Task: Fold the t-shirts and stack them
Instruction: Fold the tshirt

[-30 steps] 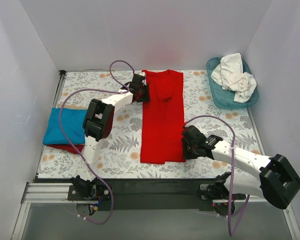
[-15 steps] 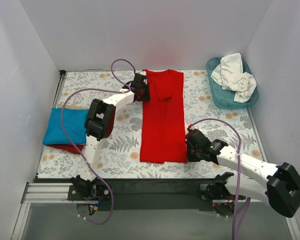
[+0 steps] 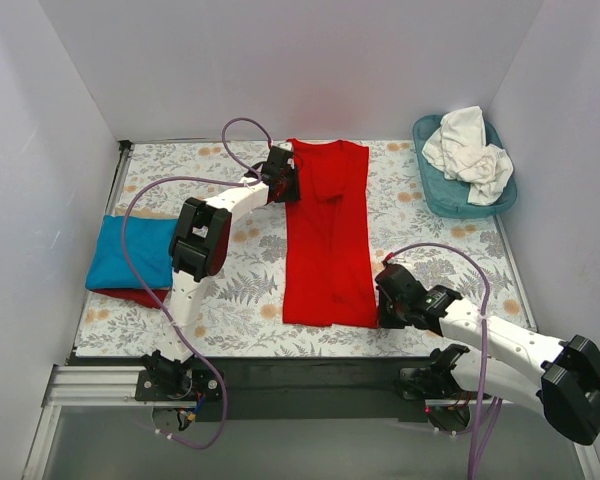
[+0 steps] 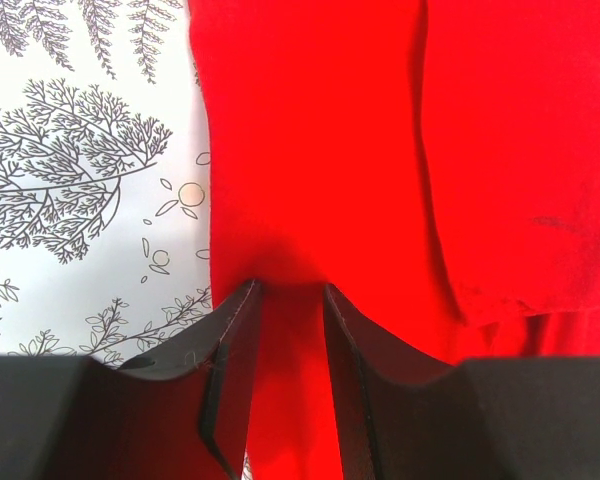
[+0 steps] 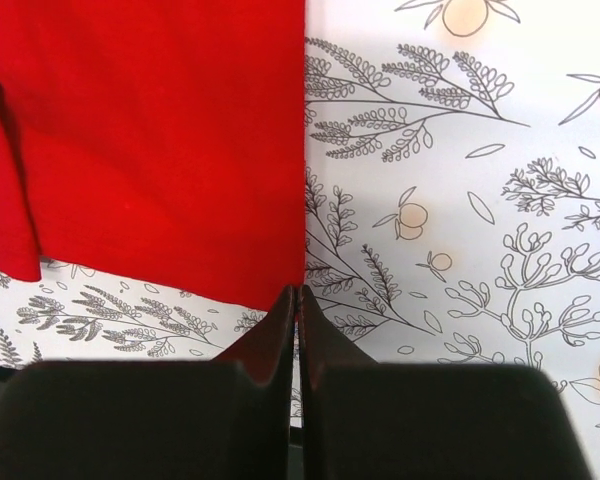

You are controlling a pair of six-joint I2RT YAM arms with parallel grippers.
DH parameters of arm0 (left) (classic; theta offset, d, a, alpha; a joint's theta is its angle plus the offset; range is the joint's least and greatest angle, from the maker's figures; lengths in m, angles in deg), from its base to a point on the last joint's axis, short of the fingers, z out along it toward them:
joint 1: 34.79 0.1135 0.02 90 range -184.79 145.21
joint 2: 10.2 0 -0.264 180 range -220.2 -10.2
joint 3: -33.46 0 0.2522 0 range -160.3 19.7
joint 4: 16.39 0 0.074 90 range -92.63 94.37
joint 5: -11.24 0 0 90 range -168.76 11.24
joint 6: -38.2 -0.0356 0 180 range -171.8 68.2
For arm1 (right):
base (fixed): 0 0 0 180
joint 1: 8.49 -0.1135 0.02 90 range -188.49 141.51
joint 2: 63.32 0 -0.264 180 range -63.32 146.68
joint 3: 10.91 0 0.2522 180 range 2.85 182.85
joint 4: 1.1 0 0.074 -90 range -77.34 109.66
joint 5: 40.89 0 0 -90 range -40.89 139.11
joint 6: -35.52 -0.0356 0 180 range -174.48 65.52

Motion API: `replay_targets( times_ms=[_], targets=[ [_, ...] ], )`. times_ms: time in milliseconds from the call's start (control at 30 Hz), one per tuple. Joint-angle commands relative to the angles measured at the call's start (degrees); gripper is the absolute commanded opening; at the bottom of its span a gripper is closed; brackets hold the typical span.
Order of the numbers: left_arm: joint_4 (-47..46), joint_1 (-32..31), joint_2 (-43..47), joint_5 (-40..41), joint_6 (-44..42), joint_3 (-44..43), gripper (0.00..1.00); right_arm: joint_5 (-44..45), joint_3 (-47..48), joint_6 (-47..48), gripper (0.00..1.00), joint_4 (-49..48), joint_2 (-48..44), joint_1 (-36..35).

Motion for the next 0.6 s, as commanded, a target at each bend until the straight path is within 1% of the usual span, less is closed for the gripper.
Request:
replay_targets(
  times_ms=[0,100,167,200,267,300,367,400,500,567],
  targets=[
    [3.0,0.9,-2.5,3.1,-0.7,0.3,0.3,1.1,-1.4,-1.7,0.01,4.3,-1.6,-0.1],
    [3.0,1.1,-2.5,2.8,-0.6,0.5,0.3,1.9,-1.6,-2.2,0.02,5.1,-2.6,-0.1],
    [2.9,1.3,-2.3,2.4,-0.6,0.7,0.3,2.1,-1.8,-2.4,0.06,5.3,-3.2,0.1],
    [2.7,1.3,-2.0,2.0,-0.8,0.8,0.3,2.0,-1.8,-2.4,0.1,5.3,-3.3,0.1],
    [2.3,1.3,-1.8,1.7,-0.7,1.2,0.3,2.0,-0.8,-2.1,0.15,5.5,-3.2,0.0],
    [2.2,1.3,-1.7,0.8,-0.8,1.2,0.3,2.2,-0.2,-1.6,0.23,5.7,-3.1,0.1],
    [1.9,1.3,-1.1,0.0,-0.8,1.7,0.3,2.3,2.0,-0.8,0.31,6.2,-3.3,0.0],
    [1.3,1.3,-0.8,-0.7,-0.8,2.1,0.3,2.7,3.1,-0.3,0.39,6.6,-3.4,0.0],
    [0.5,1.3,0.6,-1.2,-0.9,3.1,0.31,2.7,6.4,1.1,0.49,7.2,-3.2,0.0],
    [0.2,1.3,1.1,-1.7,-0.8,3.8,0.31,2.6,9.3,2.3,0.51,7.1,-1.7,-0.4]
  ],
)
